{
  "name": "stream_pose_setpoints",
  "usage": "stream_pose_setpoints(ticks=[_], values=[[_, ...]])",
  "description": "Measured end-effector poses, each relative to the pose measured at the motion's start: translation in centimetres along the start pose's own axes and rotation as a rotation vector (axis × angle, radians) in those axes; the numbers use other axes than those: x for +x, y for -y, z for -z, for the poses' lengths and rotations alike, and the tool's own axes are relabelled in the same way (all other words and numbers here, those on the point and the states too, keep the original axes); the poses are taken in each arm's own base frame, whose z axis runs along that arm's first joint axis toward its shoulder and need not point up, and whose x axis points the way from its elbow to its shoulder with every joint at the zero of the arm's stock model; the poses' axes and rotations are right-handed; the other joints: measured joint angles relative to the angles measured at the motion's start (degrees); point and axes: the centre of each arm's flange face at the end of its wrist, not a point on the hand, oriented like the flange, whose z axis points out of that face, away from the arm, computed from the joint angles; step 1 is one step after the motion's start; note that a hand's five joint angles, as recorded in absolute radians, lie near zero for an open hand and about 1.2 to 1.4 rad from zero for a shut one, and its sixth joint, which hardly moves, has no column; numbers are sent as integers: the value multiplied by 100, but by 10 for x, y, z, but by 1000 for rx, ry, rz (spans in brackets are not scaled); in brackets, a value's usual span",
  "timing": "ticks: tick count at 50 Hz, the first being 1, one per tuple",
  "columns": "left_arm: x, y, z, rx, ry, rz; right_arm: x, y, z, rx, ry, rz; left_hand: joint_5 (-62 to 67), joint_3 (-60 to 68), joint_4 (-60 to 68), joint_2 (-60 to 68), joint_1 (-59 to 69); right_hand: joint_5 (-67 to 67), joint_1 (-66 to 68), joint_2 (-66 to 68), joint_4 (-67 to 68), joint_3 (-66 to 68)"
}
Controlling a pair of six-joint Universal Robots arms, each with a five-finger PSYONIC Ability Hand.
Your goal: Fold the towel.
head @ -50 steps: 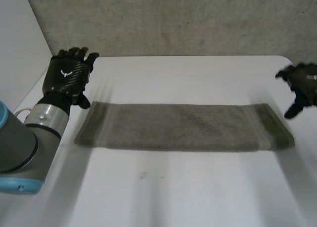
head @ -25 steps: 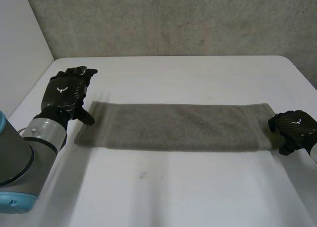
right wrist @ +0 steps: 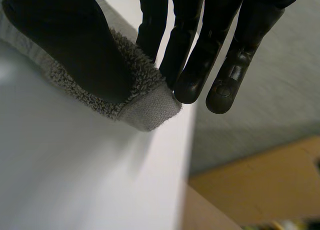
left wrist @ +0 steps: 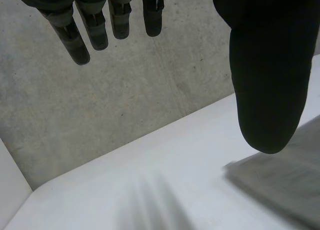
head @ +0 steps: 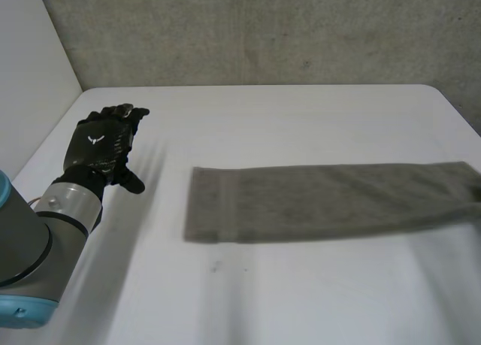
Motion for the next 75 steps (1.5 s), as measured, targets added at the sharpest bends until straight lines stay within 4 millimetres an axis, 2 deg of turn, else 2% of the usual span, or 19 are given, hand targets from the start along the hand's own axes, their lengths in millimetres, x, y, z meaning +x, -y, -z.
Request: stream_pose_setpoints(ticks=[6, 11, 12, 17, 22, 23, 27, 32, 35, 37, 39, 43, 46, 47, 54, 55, 61, 69, 75], values=[[0, 0, 1, 1, 0, 0, 26, 7, -4, -17, -107, 103, 0, 0, 0, 0, -25, 27, 0, 0, 6, 0], [1, 1, 1, 1, -2, 0, 16, 43, 0, 91, -102, 137, 0, 0, 0, -1, -25, 57, -7, 0, 9, 16], [1, 1, 1, 2, -2, 0, -1, 77, 9, 197, -73, 134, 0, 0, 0, -1, -25, 65, -7, 0, 10, 17], [1, 2, 1, 5, -1, 0, -45, 133, 37, 399, 9, 111, 0, 0, 0, -1, -25, 75, -7, 0, 10, 49], [1, 3, 2, 9, -2, 0, -119, 181, 90, 631, 176, 104, 0, 0, 0, -1, -25, 84, -7, 0, 12, 59], [1, 3, 2, 9, -2, 0, -119, 181, 90, 631, 176, 104, 0, 0, 0, -1, -25, 84, -7, 0, 12, 59], [2, 4, 3, 8, -5, 0, -191, 191, 140, 771, 380, 128, 0, 0, 0, -1, -25, 84, -7, 0, 13, 59], [4, 3, 3, 6, -13, 0, -241, 178, 168, 811, 566, 148, 0, 0, 0, -1, -25, 84, -7, 0, 13, 59], [5, 3, 4, 5, -15, 0, -247, 176, 172, 812, 592, 148, 0, 0, 0, -1, -25, 84, -7, 0, 13, 59], [8, 2, 3, 5, -26, -2, -271, 162, 183, 802, 719, 138, 0, 0, 0, -1, -25, 22, -37, -163, -135, -87], [11, 2, 2, 8, -35, -3, -275, 160, 184, 794, 744, 129, 0, 0, 0, -1, -25, -670, -463, -1182, -1222, -1171], [20, 3, -1, 17, -62, -5, -269, 163, 184, 766, 764, 84, 0, 0, 0, -1, -25, -3887, -3816, -4516, -4574, -4609], [26, 4, -3, 25, -82, -6, -264, 166, 183, 753, 762, 61, 0, 0, 0, -1, -25, -4448, -4368, -4951, -5139, -5080], [35, 4, -7, 34, -106, -5, -247, 173, 176, 706, 744, -14, 0, 0, 0, -1, -25, -4792, -4618, -5261, -5489, -5550], [70, 5, -20, 59, -196, -1, -197, 175, 150, 542, 692, -245, 0, 0, 0, -1, -25, -4792, -4618, -5261, -5489, -5550], [86, 3, -24, 65, -233, 1, -174, 169, 141, 455, 671, -353, 0, 0, 0, -1, -25, -4792, -4618, -5261, -5489, -5550], [126, -15, -32, 51, -324, -1, -133, 136, 124, 247, 611, -476, 0, -1, 0, -1, -25, -4792, -4618, -5261, -5489, -5550], [147, -48, -37, -6, -363, -17, -115, 93, 117, 132, 573, -409, 0, 0, 0, -1, -25, -4745, -4571, -5231, -5430, -5457], [145, -66, -38, -56, -344, -28, -119, 72, 112, 120, 570, -315, 0, 0, 0, -1, -25, -2981, -2517, -3264, -3480, -3420]])
